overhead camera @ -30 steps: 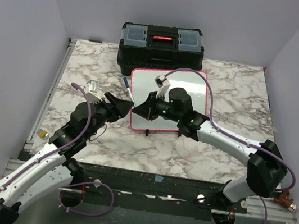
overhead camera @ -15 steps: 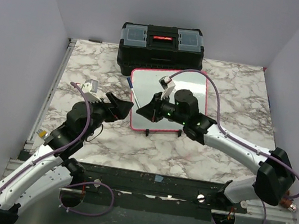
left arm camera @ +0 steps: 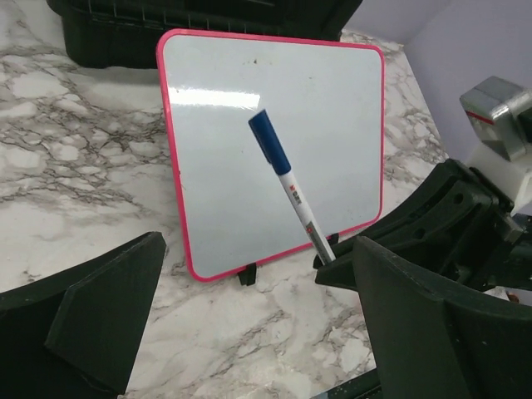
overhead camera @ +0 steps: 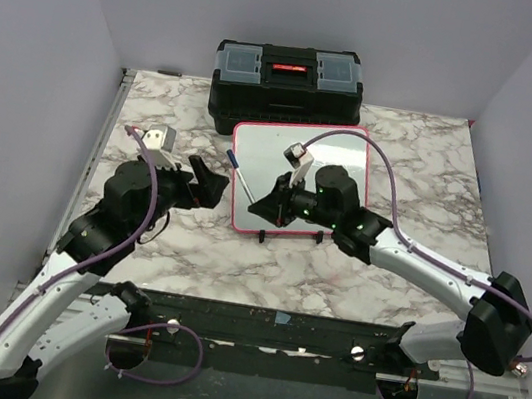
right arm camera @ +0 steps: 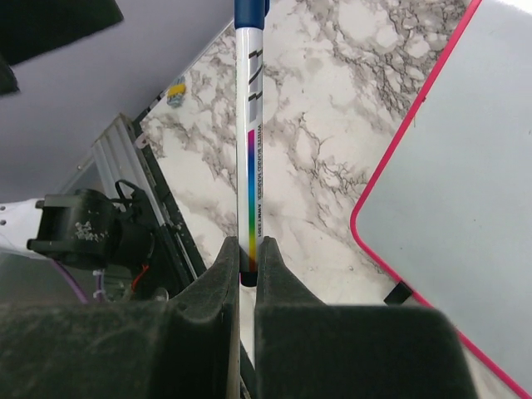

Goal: Write a sentence on the whiteboard
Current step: Pass from the right arm to the left

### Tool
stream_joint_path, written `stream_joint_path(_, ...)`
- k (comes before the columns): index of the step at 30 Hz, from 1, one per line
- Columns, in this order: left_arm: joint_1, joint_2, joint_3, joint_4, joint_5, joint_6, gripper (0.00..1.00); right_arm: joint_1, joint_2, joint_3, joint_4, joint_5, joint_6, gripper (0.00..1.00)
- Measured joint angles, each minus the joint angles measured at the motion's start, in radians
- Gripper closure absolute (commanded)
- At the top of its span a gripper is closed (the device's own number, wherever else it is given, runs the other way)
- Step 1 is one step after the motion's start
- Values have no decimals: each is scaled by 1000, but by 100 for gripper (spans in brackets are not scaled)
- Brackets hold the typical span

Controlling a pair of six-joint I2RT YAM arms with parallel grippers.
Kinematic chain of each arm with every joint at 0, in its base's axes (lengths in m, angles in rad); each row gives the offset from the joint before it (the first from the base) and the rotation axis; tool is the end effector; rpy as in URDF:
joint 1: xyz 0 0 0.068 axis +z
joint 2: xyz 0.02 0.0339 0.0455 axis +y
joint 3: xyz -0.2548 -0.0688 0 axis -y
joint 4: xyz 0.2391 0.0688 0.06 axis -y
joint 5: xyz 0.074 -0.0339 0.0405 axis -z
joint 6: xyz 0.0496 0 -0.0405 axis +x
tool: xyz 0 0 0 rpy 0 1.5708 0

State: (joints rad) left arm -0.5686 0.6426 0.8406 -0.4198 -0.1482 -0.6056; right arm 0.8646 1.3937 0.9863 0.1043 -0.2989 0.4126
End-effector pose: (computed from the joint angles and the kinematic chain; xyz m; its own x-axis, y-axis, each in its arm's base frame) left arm 0.1377 -0.0793 0.3450 -0.3865 -0.4212 -0.8205 0.2325 0.8164 -0.5286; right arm 0.2058 0.2638 0.2884 -0.5421 -0.0451 -0.8391 -0.7555 0.4633 0.4632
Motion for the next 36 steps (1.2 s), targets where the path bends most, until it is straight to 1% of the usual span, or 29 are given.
stream_joint_path(2,34,34,63,-51,36,25,2,0,-5,-13,-2,-14,-12,99)
stream_joint_path(6,122,79,131,-110,175,62,2,0,-14,-31,-10,-52,-39,100)
stream_joint_path(7,150,88,140,-124,230,72,2,0,-18,-34,-11,-61,-47,99)
stream_joint_path(12,285,126,163,-187,476,113,5,0,-65,-60,-17,-101,-82,99)
stream_joint_path(15,339,145,166,-201,616,126,8,0,-94,-73,-16,-126,-100,99)
stream_joint_path(21,393,196,165,-193,845,111,10,4,-134,-104,-9,-174,-128,99)
stream_joint_path(27,399,233,165,-155,992,85,14,6,-140,-111,-10,-198,-153,99)
stream_joint_path(32,399,270,165,-137,1033,66,17,13,-146,-111,-10,-212,-165,99)
stream_joint_path(36,399,277,164,-130,1036,54,25,17,-153,-111,-13,-220,-175,99)
